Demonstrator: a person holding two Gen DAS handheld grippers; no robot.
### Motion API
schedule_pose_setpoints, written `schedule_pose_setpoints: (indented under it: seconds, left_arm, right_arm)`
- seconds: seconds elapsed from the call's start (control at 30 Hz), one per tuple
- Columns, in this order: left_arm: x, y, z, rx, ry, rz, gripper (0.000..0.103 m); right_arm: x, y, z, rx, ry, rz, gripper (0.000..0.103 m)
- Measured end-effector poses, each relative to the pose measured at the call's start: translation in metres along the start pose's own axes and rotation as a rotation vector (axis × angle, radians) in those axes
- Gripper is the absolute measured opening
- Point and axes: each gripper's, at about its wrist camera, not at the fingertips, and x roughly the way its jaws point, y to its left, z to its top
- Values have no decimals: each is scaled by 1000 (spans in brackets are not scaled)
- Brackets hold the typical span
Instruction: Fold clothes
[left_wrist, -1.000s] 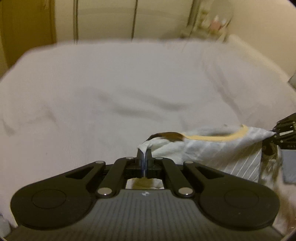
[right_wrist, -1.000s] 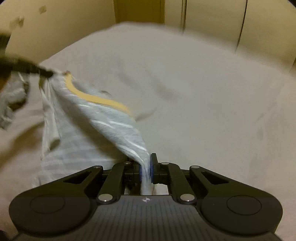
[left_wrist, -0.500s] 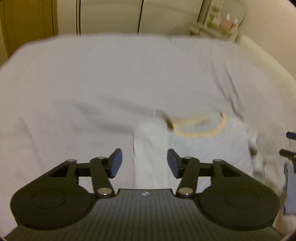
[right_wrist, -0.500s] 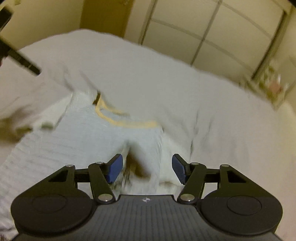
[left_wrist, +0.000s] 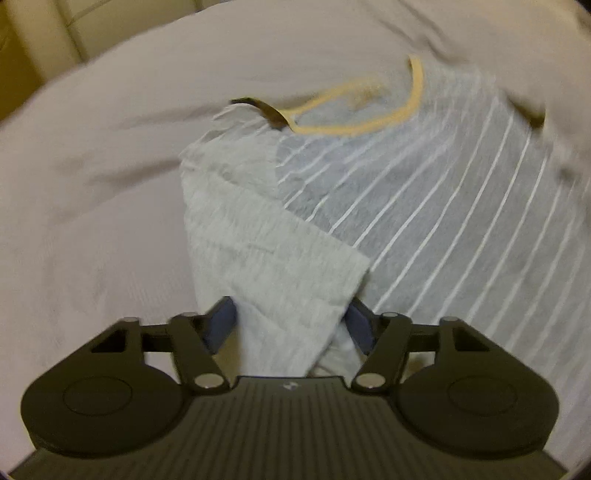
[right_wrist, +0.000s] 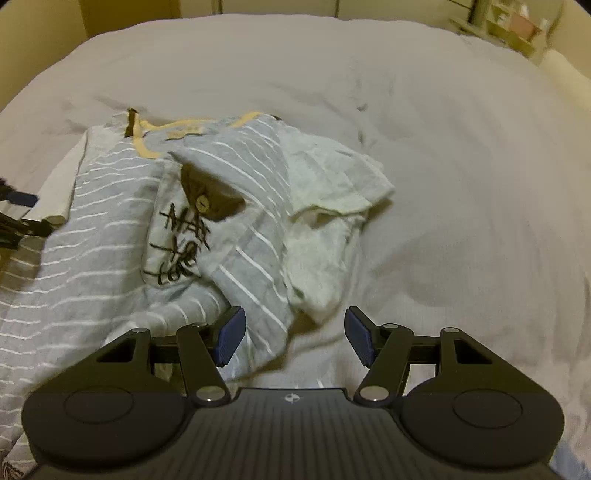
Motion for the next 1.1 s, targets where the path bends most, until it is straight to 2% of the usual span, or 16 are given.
schedule_pose_setpoints:
  seconds: [0.03,0.07,0.17,0.27,0.33,0.37,0.47,0.7,0.83,0.87,0.9,0.93,0.97,1.0,1.03,1.1]
  left_arm:
    - [-5,7,1,-28,-15,4,22]
    - [-10,15,1,-55,-29,7,4]
    - [-34,77,-12,-309,-81,52,3]
    - [-41,148,-36,-528,-50,141,2]
    - [-41,180,-49,-628,-22,161,5]
    - [-40,184,-53,-654,-20,150,8]
    - [-38,190,-63,-715,-19,102,35]
    - [-3,148,-65,-654,20,5,49]
    - [14,140,-60,-659,24,-5,44]
    - [17,139,-55,-651,27,-4,30]
    - [19,138,-51,-642,29,-3,11]
    - [20,136,-47,-628,29,3,4]
    - [19,135,-44,-611,29,9,2]
    - [16,135,-42,-598,18,22,2]
    - [12,137,-40,-585,3,37,2]
    - [0,144,-37,-582,-34,64,2]
  right_arm:
    - [0,1,3,-6,-2,7,62]
    - [0,2,7,-9,-6,11,62]
    - [6,0,16,6,-14,16,62]
    - [17,-3,24,33,-17,19,64]
    - [24,-8,29,58,-20,22,67]
    - [26,-10,31,74,-23,23,67]
    - [34,-20,35,119,-28,9,68]
    - [60,-53,55,249,-78,-27,68]
    - [84,-79,60,423,-91,5,68]
    - [83,-81,62,420,-91,-6,65]
    - [82,-82,64,409,-91,-20,56]
    - [81,-84,66,399,-91,-34,47]
    - [79,-85,68,389,-91,-48,25]
    - [78,-86,69,378,-91,-62,12]
    - [76,-87,71,368,-92,-76,4]
    - [73,-90,75,347,-92,-104,1]
